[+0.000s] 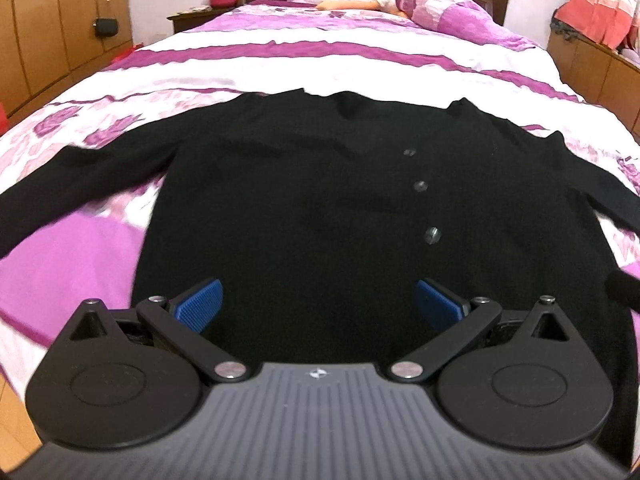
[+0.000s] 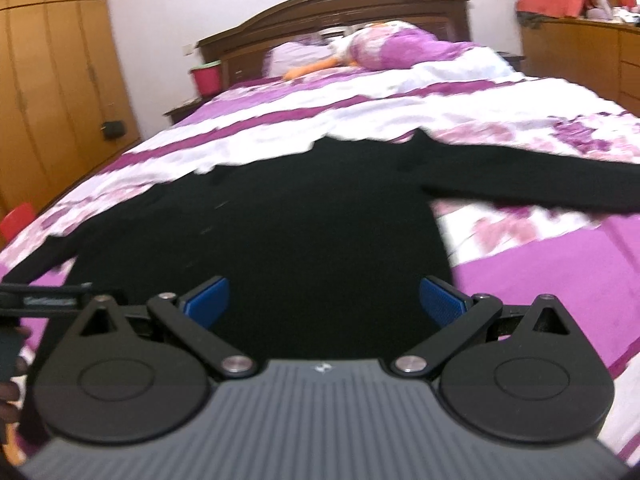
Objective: Fold small clothes
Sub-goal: 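Grasp the sleeve nearest the right gripper and fold it across the body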
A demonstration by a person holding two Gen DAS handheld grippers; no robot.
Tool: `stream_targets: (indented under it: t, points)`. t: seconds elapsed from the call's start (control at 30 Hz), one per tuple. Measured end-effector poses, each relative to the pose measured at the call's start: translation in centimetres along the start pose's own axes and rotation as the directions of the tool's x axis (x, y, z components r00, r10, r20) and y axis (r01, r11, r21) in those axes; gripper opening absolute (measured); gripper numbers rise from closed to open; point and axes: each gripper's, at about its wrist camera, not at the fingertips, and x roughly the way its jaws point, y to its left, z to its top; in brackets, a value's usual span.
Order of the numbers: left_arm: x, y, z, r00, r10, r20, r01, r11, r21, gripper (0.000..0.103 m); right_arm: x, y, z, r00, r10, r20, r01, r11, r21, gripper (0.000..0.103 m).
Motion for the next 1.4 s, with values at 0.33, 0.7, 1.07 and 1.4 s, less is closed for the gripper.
stream_targets:
  t: [0.33,0.7,1.07,1.4]
  points:
    - [4.7,-2.4,4.9,1.0,-0.009,0.006,0.008,1.0,0.016,0.103,3.2,-10.0,3.7,0.988,-0.157,0.015,0.153,0.978,0.145,0.103]
    - [10.8,-3.0,5.7,0.998,0.001,-0.056,-0.001,1.0,-0.009,0.103,7.6,-19.5,5.4,0.969,-0.247,-0.028,0.241,0.905,0.35,0.103]
    - [11.4,-3.2,4.4,1.0,0.003,-0.024,-0.002,0.999,0.033,0.103,10.1,-22.2,4.4,0.975,-0.224,0.002,0.203,0.887,0.415,0.103]
    - [10.2,-2.6,5.6,0.998,-0.014,-0.065,0.017,0.999,0.043,0.103,6.3,-22.8,3.3,0.981,-0.189,0.029,0.143,0.825,0.546,0.1]
